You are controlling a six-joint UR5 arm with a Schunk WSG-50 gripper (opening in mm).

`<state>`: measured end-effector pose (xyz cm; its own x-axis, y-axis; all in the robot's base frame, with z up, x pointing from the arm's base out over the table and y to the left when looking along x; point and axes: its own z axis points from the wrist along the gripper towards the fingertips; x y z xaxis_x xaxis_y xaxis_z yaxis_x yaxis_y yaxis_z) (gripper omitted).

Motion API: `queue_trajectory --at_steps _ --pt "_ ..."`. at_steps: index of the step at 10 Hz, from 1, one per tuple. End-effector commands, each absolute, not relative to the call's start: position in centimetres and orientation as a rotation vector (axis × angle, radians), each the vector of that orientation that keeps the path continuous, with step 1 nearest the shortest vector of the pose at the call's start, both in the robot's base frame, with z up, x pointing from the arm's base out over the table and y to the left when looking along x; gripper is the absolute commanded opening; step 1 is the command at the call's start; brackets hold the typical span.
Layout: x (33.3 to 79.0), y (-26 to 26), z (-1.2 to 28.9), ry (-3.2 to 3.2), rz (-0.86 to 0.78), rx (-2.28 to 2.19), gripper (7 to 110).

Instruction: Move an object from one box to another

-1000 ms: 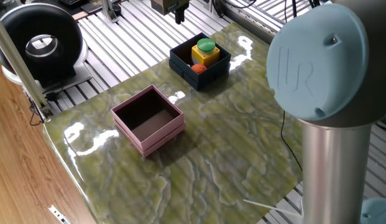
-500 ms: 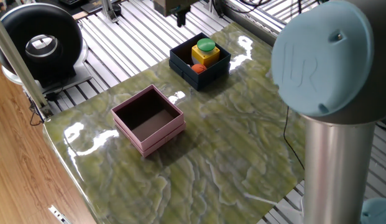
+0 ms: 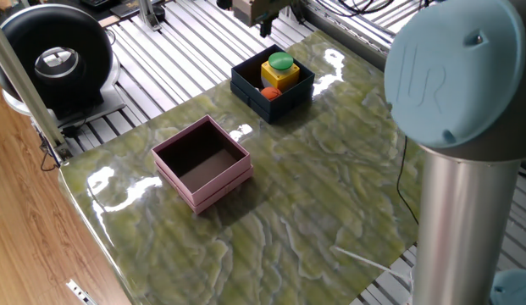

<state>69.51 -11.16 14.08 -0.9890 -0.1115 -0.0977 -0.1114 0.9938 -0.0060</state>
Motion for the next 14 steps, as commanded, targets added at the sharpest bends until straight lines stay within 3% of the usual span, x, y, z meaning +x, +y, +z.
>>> queue_trajectory --at_steps 1,2,4,7,14 --pt "69.7 -12.4 10.9 2.993 0.053 -0.249 22" --pt "69.2 -12.5 10.7 2.996 0.051 -0.252 66" --pt "68.4 -12.0 10.6 3.017 0.083 -0.292 66" --pt "68.5 -13.3 9.3 3.039 -0.018 -0.281 66" --pt "68.1 -12.8 8.4 3.080 -0.054 -0.299 66"
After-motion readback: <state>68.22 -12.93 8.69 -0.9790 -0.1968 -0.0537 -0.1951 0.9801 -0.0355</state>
